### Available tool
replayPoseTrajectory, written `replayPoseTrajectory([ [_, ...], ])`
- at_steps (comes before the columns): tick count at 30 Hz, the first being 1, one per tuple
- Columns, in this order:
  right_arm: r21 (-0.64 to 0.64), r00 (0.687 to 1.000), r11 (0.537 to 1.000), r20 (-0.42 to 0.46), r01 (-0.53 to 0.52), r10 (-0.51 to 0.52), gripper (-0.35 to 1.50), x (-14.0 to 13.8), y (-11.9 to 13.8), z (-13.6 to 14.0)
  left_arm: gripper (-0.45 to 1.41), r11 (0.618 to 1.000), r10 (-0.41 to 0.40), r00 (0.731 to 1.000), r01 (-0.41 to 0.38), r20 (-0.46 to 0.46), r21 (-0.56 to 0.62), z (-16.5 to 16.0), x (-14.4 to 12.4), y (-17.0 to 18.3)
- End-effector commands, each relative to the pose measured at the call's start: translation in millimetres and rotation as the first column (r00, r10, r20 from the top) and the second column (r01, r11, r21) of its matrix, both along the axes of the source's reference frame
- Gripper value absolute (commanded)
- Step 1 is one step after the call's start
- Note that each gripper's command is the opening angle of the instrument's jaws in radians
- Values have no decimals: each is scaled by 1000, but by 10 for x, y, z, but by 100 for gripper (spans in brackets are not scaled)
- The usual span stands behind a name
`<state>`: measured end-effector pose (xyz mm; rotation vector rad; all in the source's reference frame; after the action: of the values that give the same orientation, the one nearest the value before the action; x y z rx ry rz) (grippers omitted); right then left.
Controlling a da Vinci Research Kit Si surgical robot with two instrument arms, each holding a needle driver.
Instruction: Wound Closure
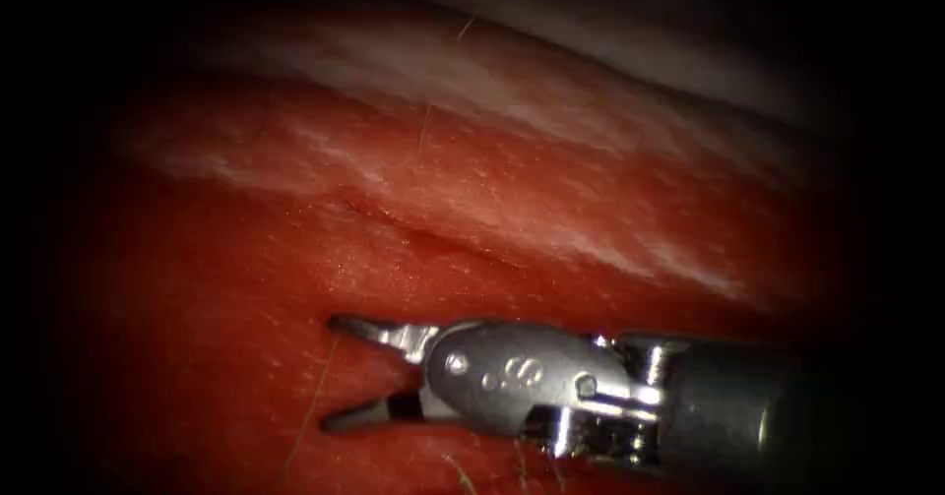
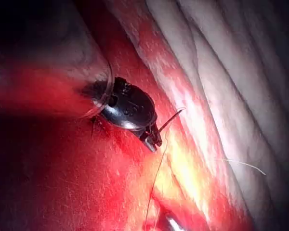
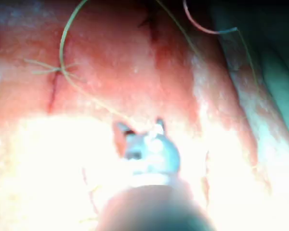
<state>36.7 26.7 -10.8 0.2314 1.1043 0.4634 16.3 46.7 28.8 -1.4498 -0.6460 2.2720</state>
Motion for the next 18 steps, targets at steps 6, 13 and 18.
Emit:
replayPoseTrajectory([
  [6, -39, 999, 999, 26, -26, 27, 91, 6, 18, 53, -35, 1000, 1, 1000, -1, 1, -1, 9, -5, -4],
  [13, -61, 999, 998, 34, -32, 34, 12, 21, 17, 83, -35, 1000, -4, 1000, 4, -1, 8, 11, -6, -4],
  [18, -18, 999, 1000, 47, -10, 11, -35, 21, 14, 99, -35, 1000, -2, 1000, 2, 0, 9, 11, -7, -4],
])
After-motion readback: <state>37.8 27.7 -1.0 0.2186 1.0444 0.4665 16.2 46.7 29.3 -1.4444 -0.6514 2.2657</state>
